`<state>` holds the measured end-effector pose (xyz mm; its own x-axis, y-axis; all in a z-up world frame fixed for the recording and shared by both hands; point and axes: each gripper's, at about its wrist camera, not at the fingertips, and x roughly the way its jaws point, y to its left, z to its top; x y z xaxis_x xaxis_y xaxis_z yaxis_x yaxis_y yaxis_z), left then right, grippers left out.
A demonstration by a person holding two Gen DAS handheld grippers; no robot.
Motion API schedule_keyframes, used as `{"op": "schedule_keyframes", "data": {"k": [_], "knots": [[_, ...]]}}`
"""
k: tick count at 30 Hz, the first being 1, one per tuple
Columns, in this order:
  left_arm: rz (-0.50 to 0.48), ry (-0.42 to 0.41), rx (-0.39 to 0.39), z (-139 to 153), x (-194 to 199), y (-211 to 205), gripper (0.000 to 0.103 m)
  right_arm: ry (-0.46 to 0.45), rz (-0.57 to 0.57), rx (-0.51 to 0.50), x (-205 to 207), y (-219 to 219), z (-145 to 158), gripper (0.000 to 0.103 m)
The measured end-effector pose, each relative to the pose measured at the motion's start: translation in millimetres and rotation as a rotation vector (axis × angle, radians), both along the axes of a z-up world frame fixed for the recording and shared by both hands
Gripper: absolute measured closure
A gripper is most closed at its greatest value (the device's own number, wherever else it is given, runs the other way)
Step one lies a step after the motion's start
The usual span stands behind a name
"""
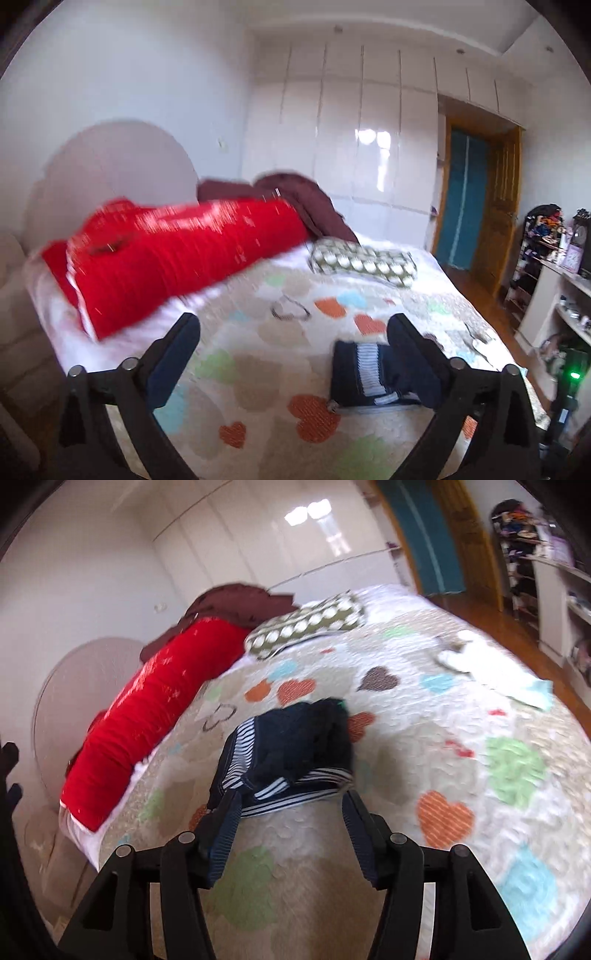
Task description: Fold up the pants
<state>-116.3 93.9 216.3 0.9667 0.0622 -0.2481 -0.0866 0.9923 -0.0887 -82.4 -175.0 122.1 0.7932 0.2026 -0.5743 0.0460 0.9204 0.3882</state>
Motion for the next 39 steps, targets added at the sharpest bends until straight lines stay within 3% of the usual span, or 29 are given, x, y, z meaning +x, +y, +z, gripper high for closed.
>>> {"op": "schedule_keyframes", "data": {"k": [4,7,9,12,25,39], "knots": [[0.035,-0.069,0.034,6.4,-16.4,-6.5,0.0,-0.09,-0.08,-0.043,-33.7,-4.7,16.5,0.033],[-0.063,0.017,0.042,-3.6,-4.3,-14.6,0.0,-0.116,-0.104,-0.103,-41.0,-0.6,19.7,0.033],[-0.141,0.132,0.058,-16.7,8.8,-22.4,0.0,-0.11,-0.098,-0.126,-38.1,4.8,16.2,0.033],[-0.17,0.226,0.068,-34.0,19.3,-28.9,0.0,-0.079,-0.076,-0.124,-32.8,10.7,8.6,0.033],[-0.218,0.323,0.017,-62.2,33.4,-26.1,0.0,0.025,-0.013,-0.168,-16.5,33.2,-22.4,0.033],[-0.275,0.4,0.118,-91.1,30.4,-59.8,0.0,0.035,-0.036,-0.167,-18.1,30.8,-22.8,0.032]]}}
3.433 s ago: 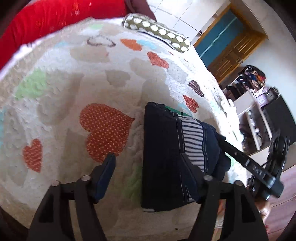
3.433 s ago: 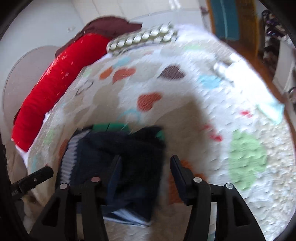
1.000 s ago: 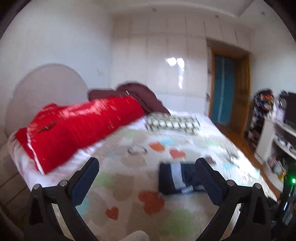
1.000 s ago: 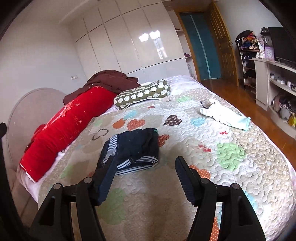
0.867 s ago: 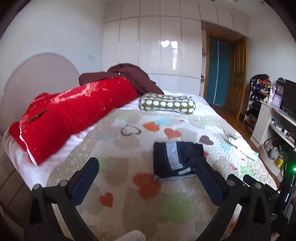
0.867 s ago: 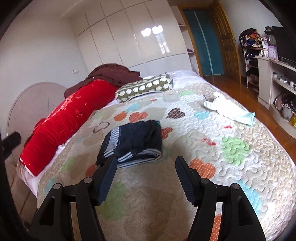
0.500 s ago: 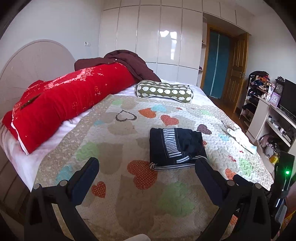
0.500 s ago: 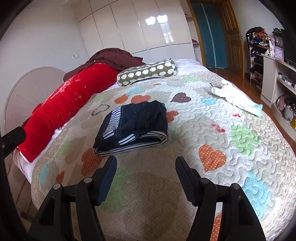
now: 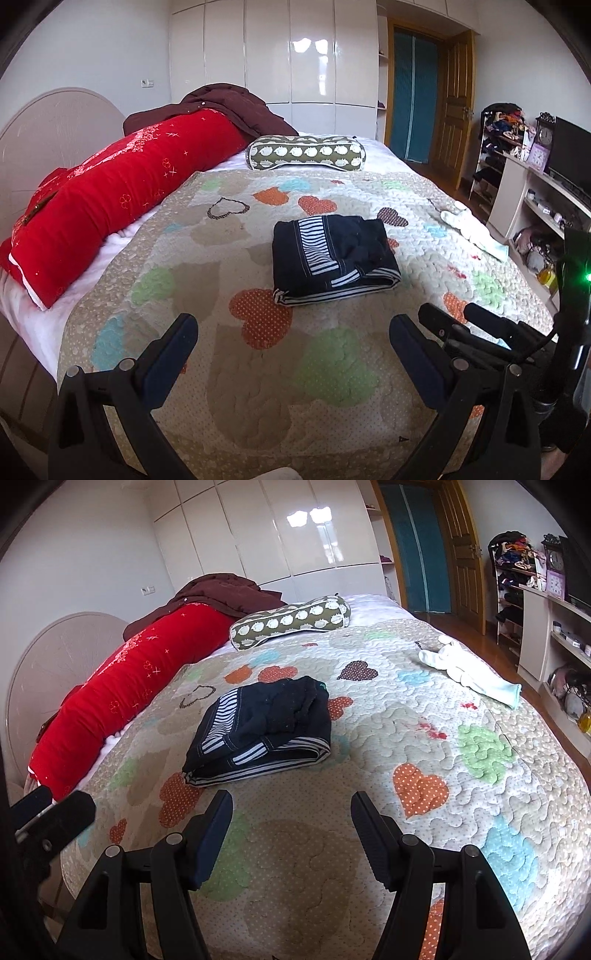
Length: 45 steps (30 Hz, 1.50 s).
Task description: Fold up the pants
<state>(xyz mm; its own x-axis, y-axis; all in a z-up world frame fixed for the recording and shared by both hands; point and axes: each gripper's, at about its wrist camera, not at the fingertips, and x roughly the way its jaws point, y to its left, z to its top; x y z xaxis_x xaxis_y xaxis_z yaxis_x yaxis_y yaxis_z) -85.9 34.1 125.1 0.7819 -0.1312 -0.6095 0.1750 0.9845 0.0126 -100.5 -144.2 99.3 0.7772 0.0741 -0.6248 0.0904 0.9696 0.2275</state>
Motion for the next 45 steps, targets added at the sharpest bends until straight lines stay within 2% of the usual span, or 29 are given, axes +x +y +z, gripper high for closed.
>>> {"op": "schedule_keyframes", "data": {"k": [8,19,45], "knots": [[0.039,0.051,0.002,-8.5,10.0,7.0,0.0,0.03,-0.008,0.009,3.8,0.9,-6.6,0.032],[0.044,0.102,0.016,-17.0,16.6,8.0,0.0,0.062,-0.001,-0.008,8.9,4.0,-14.4,0.03],[0.047,0.147,0.007,-26.9,19.7,8.4,0.0,0.086,-0.002,-0.007,10.4,1.9,-22.9,0.029]]}}
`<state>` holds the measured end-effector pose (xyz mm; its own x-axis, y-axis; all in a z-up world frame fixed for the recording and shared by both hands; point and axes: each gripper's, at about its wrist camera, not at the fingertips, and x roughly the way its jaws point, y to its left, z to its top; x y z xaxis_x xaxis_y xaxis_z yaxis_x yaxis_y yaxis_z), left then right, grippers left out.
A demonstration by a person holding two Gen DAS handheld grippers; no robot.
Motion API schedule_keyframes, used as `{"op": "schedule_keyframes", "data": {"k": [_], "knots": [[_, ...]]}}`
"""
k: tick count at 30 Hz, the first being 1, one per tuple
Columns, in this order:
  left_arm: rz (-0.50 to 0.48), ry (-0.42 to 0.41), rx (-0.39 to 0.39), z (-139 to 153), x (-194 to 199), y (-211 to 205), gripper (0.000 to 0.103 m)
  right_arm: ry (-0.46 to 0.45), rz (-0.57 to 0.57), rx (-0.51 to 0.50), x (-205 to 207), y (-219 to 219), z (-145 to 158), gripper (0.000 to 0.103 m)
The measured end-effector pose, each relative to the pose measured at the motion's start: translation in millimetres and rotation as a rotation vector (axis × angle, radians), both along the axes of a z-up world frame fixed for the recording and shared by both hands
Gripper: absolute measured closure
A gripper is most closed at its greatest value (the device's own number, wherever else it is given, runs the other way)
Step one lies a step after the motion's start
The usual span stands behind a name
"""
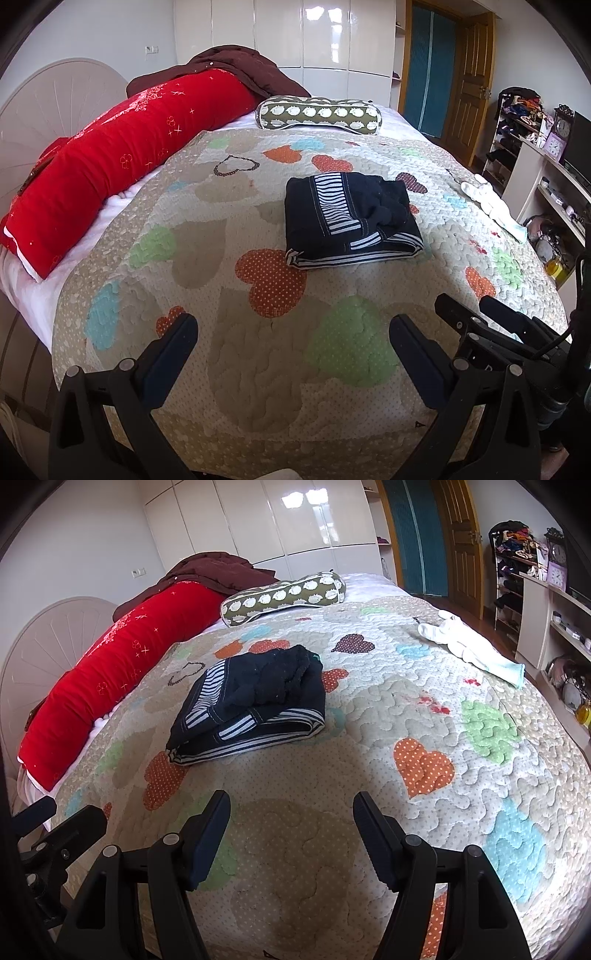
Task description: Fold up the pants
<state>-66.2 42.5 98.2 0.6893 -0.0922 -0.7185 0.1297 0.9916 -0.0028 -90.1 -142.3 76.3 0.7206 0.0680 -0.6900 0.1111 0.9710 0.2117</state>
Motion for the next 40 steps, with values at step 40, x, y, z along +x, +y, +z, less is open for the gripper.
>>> {"op": "schedule_keyframes", "data": {"k": [40], "knots": [[0.006,0.085,-0.01,-18.0,7.0,2.0,0.0,0.099,0.008,0.039,8.3,-0.2,-23.4,0.028]]}}
